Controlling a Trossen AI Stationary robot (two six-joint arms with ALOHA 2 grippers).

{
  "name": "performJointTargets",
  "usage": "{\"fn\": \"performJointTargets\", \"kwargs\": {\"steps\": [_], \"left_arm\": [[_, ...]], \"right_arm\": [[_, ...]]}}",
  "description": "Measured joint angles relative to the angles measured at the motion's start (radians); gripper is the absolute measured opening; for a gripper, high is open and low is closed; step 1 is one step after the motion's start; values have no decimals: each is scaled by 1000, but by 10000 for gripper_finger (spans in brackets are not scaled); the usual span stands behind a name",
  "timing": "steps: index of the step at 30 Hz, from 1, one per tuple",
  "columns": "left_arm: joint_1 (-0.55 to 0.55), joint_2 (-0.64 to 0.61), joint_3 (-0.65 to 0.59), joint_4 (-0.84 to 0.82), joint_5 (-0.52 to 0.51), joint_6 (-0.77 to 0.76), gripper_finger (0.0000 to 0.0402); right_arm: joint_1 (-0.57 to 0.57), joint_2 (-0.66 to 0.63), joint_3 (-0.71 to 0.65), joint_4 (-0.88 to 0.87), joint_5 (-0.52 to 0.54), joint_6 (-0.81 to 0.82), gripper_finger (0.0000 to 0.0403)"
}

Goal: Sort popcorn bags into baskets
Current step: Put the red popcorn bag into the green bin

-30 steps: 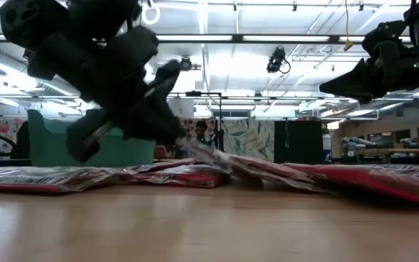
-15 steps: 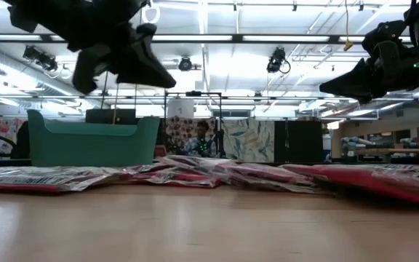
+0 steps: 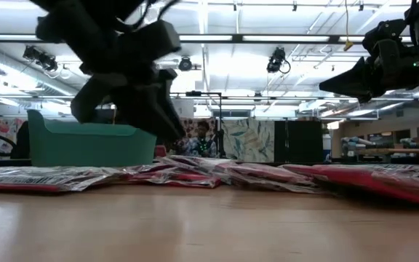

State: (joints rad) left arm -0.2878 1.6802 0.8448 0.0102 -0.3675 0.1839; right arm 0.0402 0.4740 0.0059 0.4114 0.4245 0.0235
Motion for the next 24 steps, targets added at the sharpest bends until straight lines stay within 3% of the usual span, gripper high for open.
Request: {"fn": "performJointTargets", "kwargs": {"steps": [10,24], "left_arm": [[-2,87,113,-155,148,-15,209],[-1,90,113,-221,-7,170,215]], "right_arm": [[0,0,0,0,0,0,25],[0,0,0,0,0,0,25]]}}
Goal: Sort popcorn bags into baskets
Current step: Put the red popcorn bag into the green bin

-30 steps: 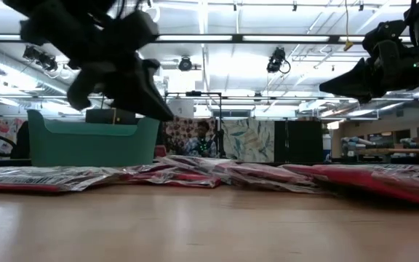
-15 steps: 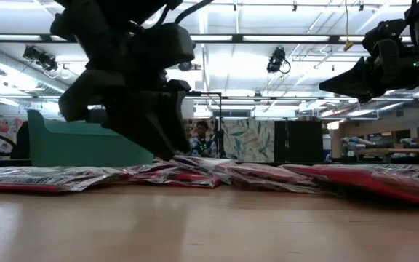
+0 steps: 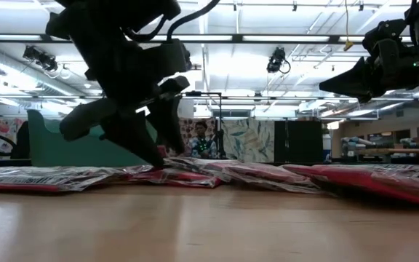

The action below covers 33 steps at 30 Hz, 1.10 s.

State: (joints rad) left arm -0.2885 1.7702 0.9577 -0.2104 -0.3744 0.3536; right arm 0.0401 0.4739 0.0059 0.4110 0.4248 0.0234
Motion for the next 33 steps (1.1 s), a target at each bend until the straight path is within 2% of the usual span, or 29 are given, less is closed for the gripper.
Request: {"fn": "performJointTargets", "kwargs": {"steps": [9,15,20,24,29,33], "left_arm": [[22,35,1,4,16,86,196],[22,89,4,50,-46,137,191],[24,92,2,61,-45,140,183],[24,93,1,62,-40,118,130],[23,96,-2,73,-73,66,24],[23,92,-2,77,-77,51,9]], "right_arm": [[0,0,0,0,0,0,25],[0,0,0,7,0,0,25],[0,0,0,7,0,0,25],[0,0,0,7,0,0,25],[0,0,0,7,0,0,25],[0,0,0,7,0,0,25]]}}
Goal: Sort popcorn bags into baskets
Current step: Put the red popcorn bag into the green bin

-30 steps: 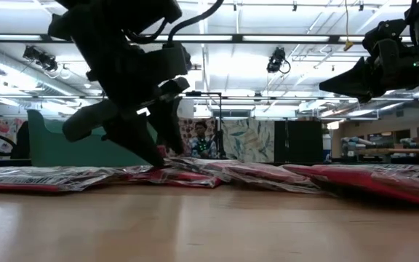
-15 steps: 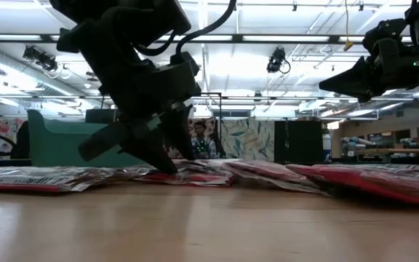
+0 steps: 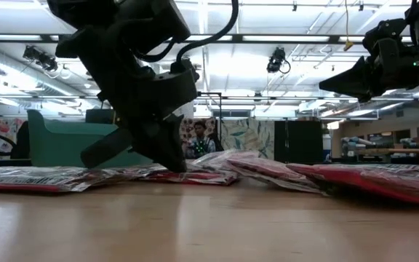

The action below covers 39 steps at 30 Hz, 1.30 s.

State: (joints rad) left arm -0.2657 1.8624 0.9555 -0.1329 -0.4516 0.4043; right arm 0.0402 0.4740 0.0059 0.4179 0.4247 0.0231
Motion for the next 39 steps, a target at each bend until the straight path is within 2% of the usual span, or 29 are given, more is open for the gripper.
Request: {"fn": "performJointTargets", "kwargs": {"steps": [3,8,13,16,21,26,33,39], "left_arm": [[-9,-36,-3,-28,-1,0,5],[-24,-170,-3,-100,3,-55,3],[-27,-283,0,-202,183,-239,3],[-34,-281,0,-312,220,-345,4],[-56,-216,-1,-433,183,-410,9],[-67,-160,-1,-454,78,-402,8],[-73,-153,-1,-450,62,-395,12],[-99,-170,30,-461,0,-412,5]], "right_arm": [[0,0,0,0,0,0,25],[0,0,0,0,0,0,25],[0,0,0,1,0,0,25],[0,0,0,8,0,0,25],[0,0,0,14,0,0,25],[0,0,0,15,0,0,25],[0,0,0,14,0,0,25],[0,0,0,14,0,0,25]]}}
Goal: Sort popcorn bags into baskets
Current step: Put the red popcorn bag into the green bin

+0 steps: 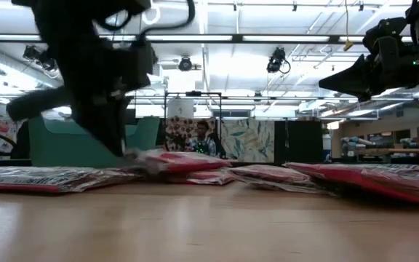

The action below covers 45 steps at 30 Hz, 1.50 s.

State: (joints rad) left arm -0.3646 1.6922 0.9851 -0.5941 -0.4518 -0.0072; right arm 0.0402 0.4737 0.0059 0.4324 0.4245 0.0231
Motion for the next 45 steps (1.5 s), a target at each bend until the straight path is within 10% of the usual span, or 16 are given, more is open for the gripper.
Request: {"fn": "performJointTargets", "kwargs": {"steps": [27,45], "left_arm": [[150,-698,32,-241,-368,-252,1],[456,-784,0,-318,-394,-444,9]], "right_arm": [[0,0,0,1,0,0,25],[0,0,0,0,0,0,25]]}}
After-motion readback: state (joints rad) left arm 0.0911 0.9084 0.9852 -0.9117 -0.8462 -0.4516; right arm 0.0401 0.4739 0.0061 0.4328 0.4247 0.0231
